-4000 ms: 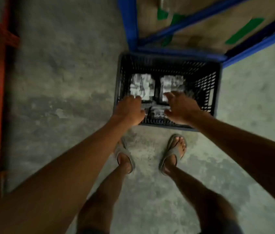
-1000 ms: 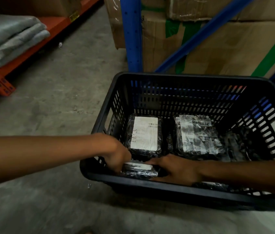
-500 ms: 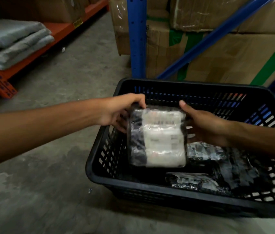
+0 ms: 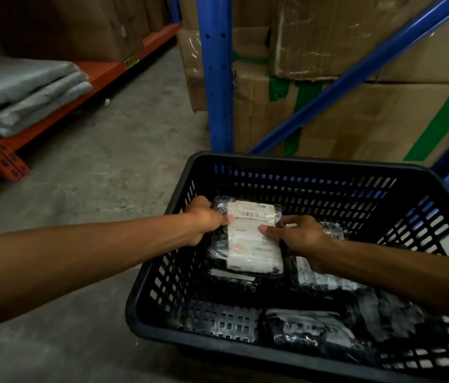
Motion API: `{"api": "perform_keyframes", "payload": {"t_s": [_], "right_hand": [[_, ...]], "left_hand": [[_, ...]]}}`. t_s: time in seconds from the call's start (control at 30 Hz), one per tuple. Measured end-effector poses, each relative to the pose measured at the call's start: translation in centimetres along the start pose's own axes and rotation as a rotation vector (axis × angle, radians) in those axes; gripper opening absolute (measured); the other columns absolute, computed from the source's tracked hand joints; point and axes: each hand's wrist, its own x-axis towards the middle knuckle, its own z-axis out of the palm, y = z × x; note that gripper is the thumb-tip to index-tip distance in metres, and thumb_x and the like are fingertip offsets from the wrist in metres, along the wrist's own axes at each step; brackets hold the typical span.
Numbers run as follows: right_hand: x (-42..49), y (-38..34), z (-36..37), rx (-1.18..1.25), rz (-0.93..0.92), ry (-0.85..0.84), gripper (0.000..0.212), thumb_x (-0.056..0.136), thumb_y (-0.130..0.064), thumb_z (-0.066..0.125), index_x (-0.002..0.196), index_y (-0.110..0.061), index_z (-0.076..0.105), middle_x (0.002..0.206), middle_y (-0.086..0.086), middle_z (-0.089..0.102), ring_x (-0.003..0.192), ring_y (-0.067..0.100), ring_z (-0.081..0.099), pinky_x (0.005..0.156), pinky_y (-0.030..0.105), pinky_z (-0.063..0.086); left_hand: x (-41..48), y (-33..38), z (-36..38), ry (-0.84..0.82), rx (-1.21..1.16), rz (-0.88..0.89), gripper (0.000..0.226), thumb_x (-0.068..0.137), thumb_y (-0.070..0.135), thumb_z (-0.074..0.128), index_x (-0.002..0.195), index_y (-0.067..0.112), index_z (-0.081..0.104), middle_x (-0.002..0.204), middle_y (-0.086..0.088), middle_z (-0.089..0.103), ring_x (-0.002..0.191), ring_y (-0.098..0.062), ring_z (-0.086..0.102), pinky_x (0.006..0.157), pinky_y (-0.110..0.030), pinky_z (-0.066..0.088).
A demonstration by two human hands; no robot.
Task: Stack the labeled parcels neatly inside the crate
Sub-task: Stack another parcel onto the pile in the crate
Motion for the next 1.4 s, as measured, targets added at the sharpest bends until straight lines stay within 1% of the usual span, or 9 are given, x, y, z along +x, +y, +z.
{"api": "perform_keyframes", "payload": {"t_s": [0.47, 0.67, 0.8, 0.93, 1.03, 1.13, 1.2, 1.27, 1.4], "right_hand": [[2.4, -1.4, -0.5, -0.503, -0.099, -0.070, 0.009, 0.082, -0.016, 0.075, 0.088, -0.013, 0.069, 0.102, 0.009, 0.072, 0.092, 0.022, 0.068, 0.085, 0.037, 0.058], [-1.1, -0.1, -10.8, -1.534, -0.378, -0.034, 0.057, 0.079, -0.040, 0.068, 0.127, -0.010, 0.058, 0.120, 0.010, 0.067, 0.111, 0.031, 0.064, 0.086, 0.033, 0.054], [-1.4, 6.8, -13.1, -1.725, -0.394, -0.151, 0.117, 0.078, -0.057, 0.063, 0.154, -0.001, -0.007, 0.164, 0.016, -0.003, 0.152, 0.035, 0.011, 0.120, 0.042, 0.018], [0.9, 11.7, -13.0, -1.688, -0.641, 0.030, 0.112, 0.066, -0.058, 0.064, 0.144, 0.009, 0.020, 0.150, 0.034, 0.034, 0.136, 0.045, 0.042, 0.109, 0.052, 0.025], [1.8, 12.4, -12.8, -1.640, -0.685, 0.042, 0.078, 0.087, -0.026, 0.032, 0.149, 0.009, -0.001, 0.151, 0.036, 0.029, 0.138, 0.047, 0.039, 0.108, 0.056, 0.041], [1.4, 9.8, -13.5, -1.569, -0.645, -0.097, 0.080, 0.099, -0.025, 0.035, 0.149, 0.003, -0.021, 0.159, 0.029, 0.003, 0.148, 0.044, 0.016, 0.119, 0.048, 0.019], [0.2, 5.5, -14.9, -1.327, -0.457, -0.288, 0.082, 0.096, -0.039, 0.052, 0.156, -0.006, 0.007, 0.162, 0.020, 0.019, 0.146, 0.030, 0.032, 0.117, 0.034, 0.030], [-1.5, -0.3, -16.6, -1.076, -0.402, -0.298, 0.057, 0.088, -0.044, 0.065, 0.137, -0.019, 0.049, 0.130, 0.006, 0.064, 0.106, 0.015, 0.064, 0.084, 0.020, 0.050], [-4.0, -7.0, -18.4, -0.525, -0.333, -0.293, 0.030, 0.087, -0.049, 0.063, 0.110, -0.030, 0.068, 0.109, -0.008, 0.073, 0.102, 0.014, 0.068, 0.086, 0.028, 0.051]], "left_hand": [[-0.3, 2.1, 3.7, 0.070, 0.851, 0.269, 0.086, 0.092, 0.015, 0.060, 0.159, 0.010, 0.007, 0.164, -0.011, 0.019, 0.148, -0.029, 0.028, 0.115, -0.038, 0.035], [-4.2, 2.4, 9.7, -0.316, 1.093, 0.682, 0.105, 0.088, 0.037, 0.065, 0.158, 0.002, -0.004, 0.167, -0.016, -0.008, 0.155, -0.029, -0.005, 0.126, -0.038, 0.011], [-4.3, 0.1, 14.6, -0.410, 1.314, 0.734, 0.126, 0.081, 0.045, 0.071, 0.153, 0.000, -0.023, 0.160, -0.018, -0.032, 0.150, -0.033, -0.027, 0.125, -0.042, -0.004], [-4.2, -2.0, 17.2, -0.149, 1.269, 0.745, 0.121, 0.087, 0.038, 0.069, 0.151, -0.003, -0.025, 0.157, -0.021, -0.036, 0.148, -0.039, -0.028, 0.124, -0.048, -0.002], [-4.1, -1.9, 17.2, -0.122, 1.314, 0.801, 0.116, 0.089, 0.035, 0.067, 0.151, -0.005, -0.022, 0.158, -0.024, -0.031, 0.148, -0.039, -0.027, 0.125, -0.047, -0.002], [-3.8, 0.6, 15.8, -0.298, 1.236, 0.771, 0.113, 0.088, 0.036, 0.067, 0.154, -0.002, -0.016, 0.162, -0.020, -0.023, 0.151, -0.035, -0.020, 0.126, -0.042, 0.001], [-3.3, 4.0, 13.3, -0.469, 1.052, 0.759, 0.093, 0.086, 0.034, 0.071, 0.157, 0.004, 0.019, 0.163, -0.017, 0.023, 0.151, -0.034, 0.022, 0.121, -0.036, 0.026], [-3.4, 8.0, 9.5, -0.530, 0.811, 0.750, 0.046, 0.083, 0.037, 0.075, 0.121, 0.016, 0.063, 0.111, -0.003, 0.068, 0.101, -0.019, 0.065, 0.081, -0.025, 0.051], [-5.7, 12.7, 3.5, -0.392, 0.362, 0.567, 0.041, 0.076, 0.060, 0.070, 0.078, 0.019, 0.071, 0.069, 0.006, 0.067, 0.067, -0.011, 0.062, 0.067, -0.026, 0.046]]}}
